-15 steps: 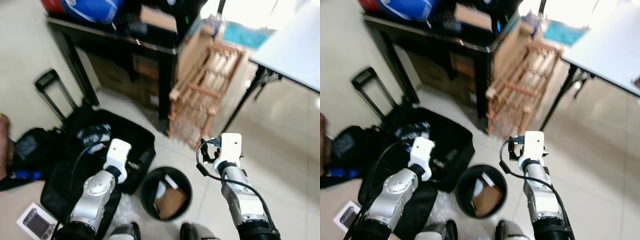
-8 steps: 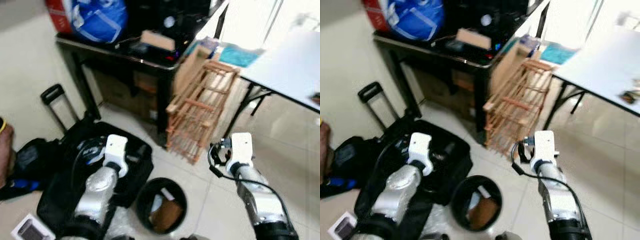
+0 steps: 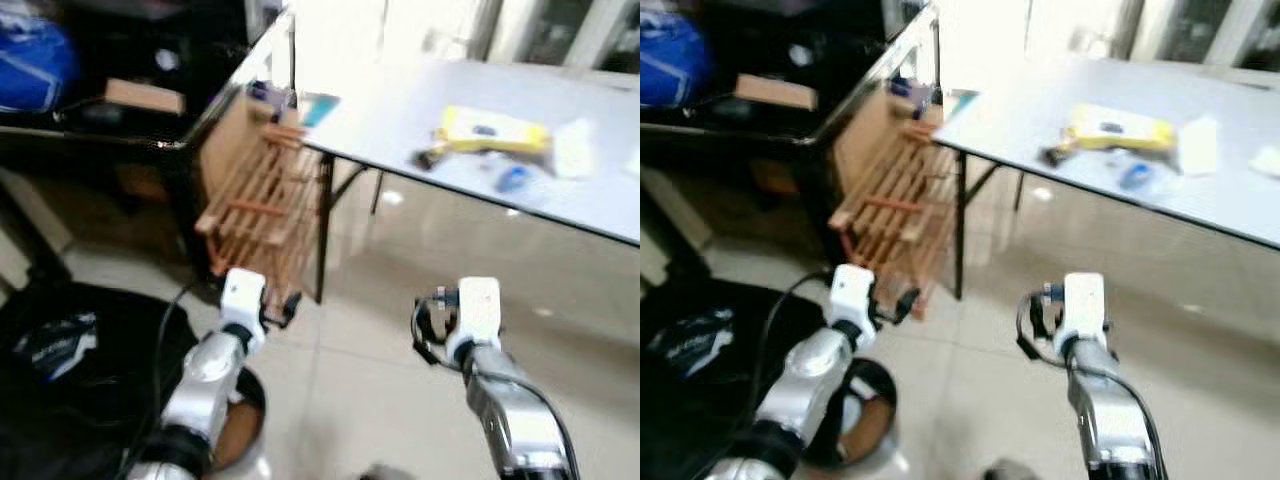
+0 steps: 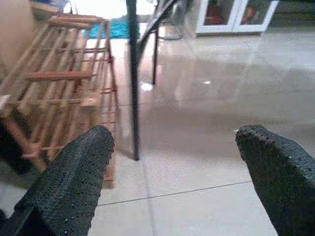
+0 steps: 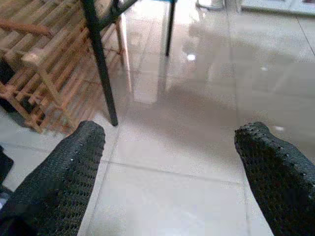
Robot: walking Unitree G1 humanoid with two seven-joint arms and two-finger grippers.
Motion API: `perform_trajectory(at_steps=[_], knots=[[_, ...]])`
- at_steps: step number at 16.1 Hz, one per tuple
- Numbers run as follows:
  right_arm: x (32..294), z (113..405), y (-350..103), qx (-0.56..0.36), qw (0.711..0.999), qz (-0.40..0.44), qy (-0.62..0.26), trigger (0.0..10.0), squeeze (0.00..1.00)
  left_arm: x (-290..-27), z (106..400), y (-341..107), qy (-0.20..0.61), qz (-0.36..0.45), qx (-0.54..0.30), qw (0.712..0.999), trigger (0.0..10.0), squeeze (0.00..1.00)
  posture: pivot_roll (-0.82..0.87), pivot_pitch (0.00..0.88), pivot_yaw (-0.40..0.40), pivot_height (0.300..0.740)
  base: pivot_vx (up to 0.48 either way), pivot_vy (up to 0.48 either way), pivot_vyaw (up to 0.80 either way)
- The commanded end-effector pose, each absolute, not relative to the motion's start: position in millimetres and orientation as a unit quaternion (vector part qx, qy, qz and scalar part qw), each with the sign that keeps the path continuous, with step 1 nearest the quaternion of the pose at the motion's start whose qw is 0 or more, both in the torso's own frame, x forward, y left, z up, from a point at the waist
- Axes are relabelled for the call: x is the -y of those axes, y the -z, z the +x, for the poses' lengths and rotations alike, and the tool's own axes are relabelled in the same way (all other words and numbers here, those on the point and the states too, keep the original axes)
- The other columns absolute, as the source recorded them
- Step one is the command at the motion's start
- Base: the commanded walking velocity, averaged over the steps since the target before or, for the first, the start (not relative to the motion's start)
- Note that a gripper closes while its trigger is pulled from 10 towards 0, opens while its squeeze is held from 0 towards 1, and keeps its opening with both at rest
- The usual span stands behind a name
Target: Picking trash to rubbish bin
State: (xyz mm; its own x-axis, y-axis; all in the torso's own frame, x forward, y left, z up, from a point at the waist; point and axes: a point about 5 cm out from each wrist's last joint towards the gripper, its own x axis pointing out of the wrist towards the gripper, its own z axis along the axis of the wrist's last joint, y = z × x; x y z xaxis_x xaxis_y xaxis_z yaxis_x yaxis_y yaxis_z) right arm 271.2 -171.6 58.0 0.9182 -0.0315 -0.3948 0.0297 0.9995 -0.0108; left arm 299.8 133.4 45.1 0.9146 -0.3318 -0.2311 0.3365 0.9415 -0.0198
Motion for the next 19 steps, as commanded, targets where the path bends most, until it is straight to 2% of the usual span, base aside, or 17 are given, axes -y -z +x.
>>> perform_trajectory(at_steps=[1,13,19], knots=[[172,275,-67,-0.186,0.982,0.006,0.024,10.0,0.00,-134,300,-44,0.169,0.013,-0.117,0.979,10.0,0.00,-0.06,0.063,0.048,0.740,0.000,-0.379,0.00],[157,273,-63,-0.191,0.981,0.003,0.029,10.0,0.00,-125,303,-41,0.178,0.013,-0.118,0.977,10.0,0.00,-0.08,0.054,0.048,0.740,0.000,-0.394,0.00],[150,280,-70,-0.173,0.985,-0.006,0.019,10.0,0.00,-122,305,-43,0.177,0.002,-0.110,0.978,10.0,0.00,-0.08,0.048,0.041,0.740,0.000,0.000,0.00]])
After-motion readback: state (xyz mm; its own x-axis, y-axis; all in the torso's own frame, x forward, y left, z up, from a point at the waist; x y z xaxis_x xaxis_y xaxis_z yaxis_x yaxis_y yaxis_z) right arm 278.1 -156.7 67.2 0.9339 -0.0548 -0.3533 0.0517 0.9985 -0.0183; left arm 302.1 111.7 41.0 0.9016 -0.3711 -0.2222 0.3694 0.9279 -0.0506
